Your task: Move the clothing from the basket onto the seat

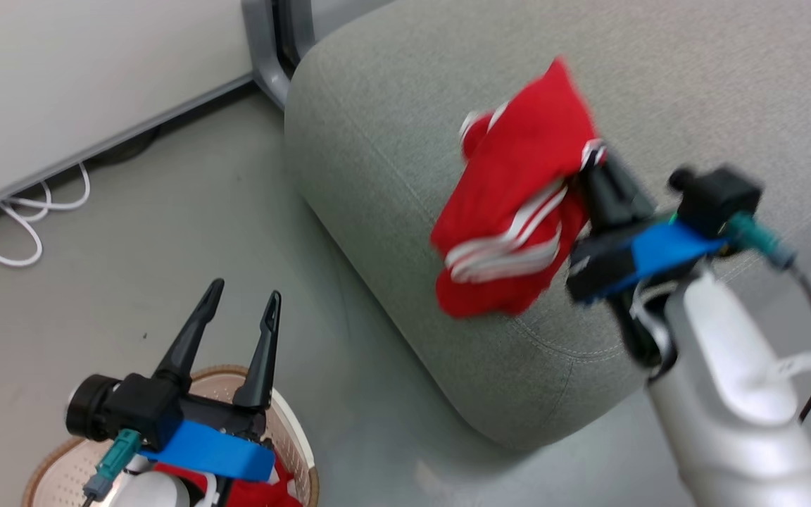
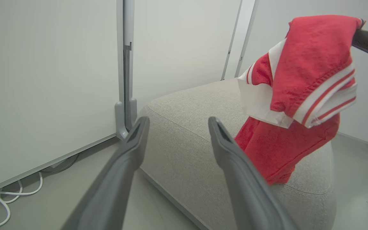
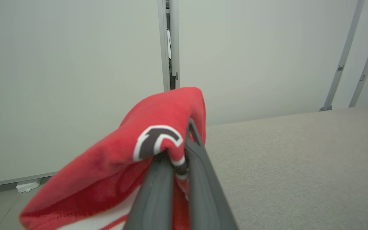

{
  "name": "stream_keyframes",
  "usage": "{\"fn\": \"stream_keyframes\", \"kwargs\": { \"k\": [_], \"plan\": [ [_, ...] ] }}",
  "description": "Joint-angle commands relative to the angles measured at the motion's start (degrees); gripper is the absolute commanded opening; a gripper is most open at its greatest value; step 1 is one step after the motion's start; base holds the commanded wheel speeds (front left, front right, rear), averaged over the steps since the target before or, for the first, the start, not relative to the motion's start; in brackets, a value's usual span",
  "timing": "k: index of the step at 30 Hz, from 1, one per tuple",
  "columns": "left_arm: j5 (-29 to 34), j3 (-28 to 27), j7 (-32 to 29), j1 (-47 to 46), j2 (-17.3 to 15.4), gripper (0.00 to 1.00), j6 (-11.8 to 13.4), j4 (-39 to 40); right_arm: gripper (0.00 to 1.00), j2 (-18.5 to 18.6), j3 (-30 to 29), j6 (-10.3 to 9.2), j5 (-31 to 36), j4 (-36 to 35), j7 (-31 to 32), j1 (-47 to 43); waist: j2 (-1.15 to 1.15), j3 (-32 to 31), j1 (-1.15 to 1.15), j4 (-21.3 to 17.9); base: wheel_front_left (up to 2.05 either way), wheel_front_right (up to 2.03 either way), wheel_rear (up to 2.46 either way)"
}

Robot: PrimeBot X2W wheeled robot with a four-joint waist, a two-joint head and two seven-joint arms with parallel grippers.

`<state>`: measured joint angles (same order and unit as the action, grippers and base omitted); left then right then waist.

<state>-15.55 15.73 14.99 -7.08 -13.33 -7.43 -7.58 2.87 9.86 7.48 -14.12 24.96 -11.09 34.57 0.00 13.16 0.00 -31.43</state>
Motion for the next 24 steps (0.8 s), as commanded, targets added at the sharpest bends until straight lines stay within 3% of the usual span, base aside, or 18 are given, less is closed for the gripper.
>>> {"fn": "stream_keyframes", "kwargs": {
  "k": [1,5,12,17,24],
  "plan": [
    [0.4,0.0,0.3,-1.2,-0.7,1.0,0.0,0.6,0.0,0.0,-1.4,0.03,-0.3,0.7,0.0,2.9,0.0,2.1,0.0,0.8,0.0,0.0,0.0],
    [1.0,0.3,0.3,-2.9,-2.0,1.0,0.0,2.2,0.0,0.7,-7.9,0.03,-0.6,4.4,-0.1,11.6,0.0,6.3,0.0,2.4,0.0,0.0,0.0],
    [2.0,1.8,-0.4,-8.0,-4.7,1.0,0.0,5.7,0.0,7.1,-18.6,0.03,0.9,9.5,-0.5,23.7,0.0,15.7,0.0,6.6,0.0,0.0,0.0],
    [2.7,2.8,-1.7,-11.9,-6.4,1.0,0.0,8.6,0.0,11.2,-26.7,0.03,3.0,13.7,-1.1,28.5,0.0,22.2,0.0,9.5,0.0,0.0,0.0],
    [3.3,2.4,-2.5,-14.9,-7.8,1.0,0.0,11.3,0.0,11.9,-33.7,0.03,5.4,21.4,-2.4,30.7,0.0,27.6,0.0,11.9,0.0,0.0,0.0]
  ]
}}
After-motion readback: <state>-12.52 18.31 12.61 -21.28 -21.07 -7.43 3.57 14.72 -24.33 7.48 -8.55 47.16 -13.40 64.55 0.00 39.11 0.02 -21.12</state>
